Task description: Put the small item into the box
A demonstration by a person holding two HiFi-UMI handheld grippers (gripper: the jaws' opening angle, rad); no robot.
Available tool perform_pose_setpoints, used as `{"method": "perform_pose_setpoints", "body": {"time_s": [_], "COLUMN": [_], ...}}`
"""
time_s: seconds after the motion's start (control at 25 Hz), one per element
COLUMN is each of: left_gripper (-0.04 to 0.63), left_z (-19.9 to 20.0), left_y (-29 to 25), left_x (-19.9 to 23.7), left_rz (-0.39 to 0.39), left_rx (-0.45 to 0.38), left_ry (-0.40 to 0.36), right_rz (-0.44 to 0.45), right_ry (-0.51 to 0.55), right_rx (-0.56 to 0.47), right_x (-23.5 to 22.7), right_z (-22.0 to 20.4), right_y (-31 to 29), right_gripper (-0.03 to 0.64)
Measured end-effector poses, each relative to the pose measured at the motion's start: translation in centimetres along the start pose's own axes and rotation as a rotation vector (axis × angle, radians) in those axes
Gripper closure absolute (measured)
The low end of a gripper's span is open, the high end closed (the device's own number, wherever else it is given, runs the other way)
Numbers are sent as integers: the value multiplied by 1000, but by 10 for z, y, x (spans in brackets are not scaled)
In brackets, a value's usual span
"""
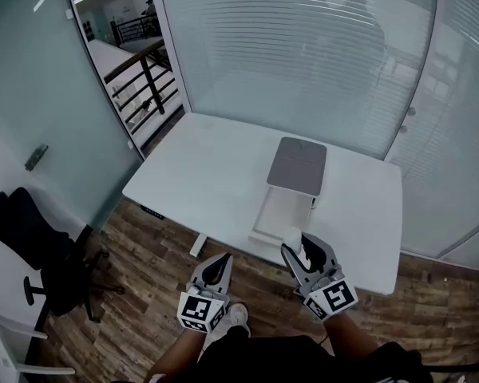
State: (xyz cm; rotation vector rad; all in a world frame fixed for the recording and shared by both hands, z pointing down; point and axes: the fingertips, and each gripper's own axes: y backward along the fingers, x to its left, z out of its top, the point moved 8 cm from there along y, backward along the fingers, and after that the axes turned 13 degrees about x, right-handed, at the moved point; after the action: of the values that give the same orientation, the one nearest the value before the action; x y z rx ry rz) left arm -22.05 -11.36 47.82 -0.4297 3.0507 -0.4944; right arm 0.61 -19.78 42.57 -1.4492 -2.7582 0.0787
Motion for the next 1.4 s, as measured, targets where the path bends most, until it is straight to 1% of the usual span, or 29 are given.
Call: {"method": "perform_pose_setpoints", "body": {"time_s": [0.16, 0.28, 0.48, 0.72, 0.88, 1.04, 1.12, 1.2, 1.28, 1.4], "left_gripper": [583, 583, 583, 583, 583, 583, 583, 583, 583, 583], "left_z": [6, 7, 18, 26, 26, 24, 23, 21, 21, 22], "left_y": [-28, -45, -70, -95, -113, -127, -136, -143, -151, -162], "left_x": [25, 44, 75, 89, 97, 97, 97, 97, 95, 90], "left_rz": [-51, -94, -154, -239, -276, -306, -316, -323, -327, -335], "left_rx": [0, 21, 11, 27, 3, 10, 16, 25, 27, 17], "left_ry": [-19, -19, -38, -75, -77, -65, -60, -51, -46, -40], "right_rz": [-57, -98, -162, -261, -301, -305, -304, -301, -278, -240], "right_ry": [-3, -8, -37, -21, -10, -66, -78, -73, -58, -10], "right_rx": [13, 25, 33, 68, 121, 211, 250, 306, 367, 432], "right_x": [-13, -21, -30, -42, -51, -64, -71, -76, -82, -90], "right_z": [-3, -4, -3, -7, -14, -32, -37, -37, -46, -61], "right_y": [-27, -46, -71, -82, -89, -94, -98, -103, -107, -114], "right_gripper": [451, 451, 451, 451, 449, 448, 448, 448, 448, 448]}}
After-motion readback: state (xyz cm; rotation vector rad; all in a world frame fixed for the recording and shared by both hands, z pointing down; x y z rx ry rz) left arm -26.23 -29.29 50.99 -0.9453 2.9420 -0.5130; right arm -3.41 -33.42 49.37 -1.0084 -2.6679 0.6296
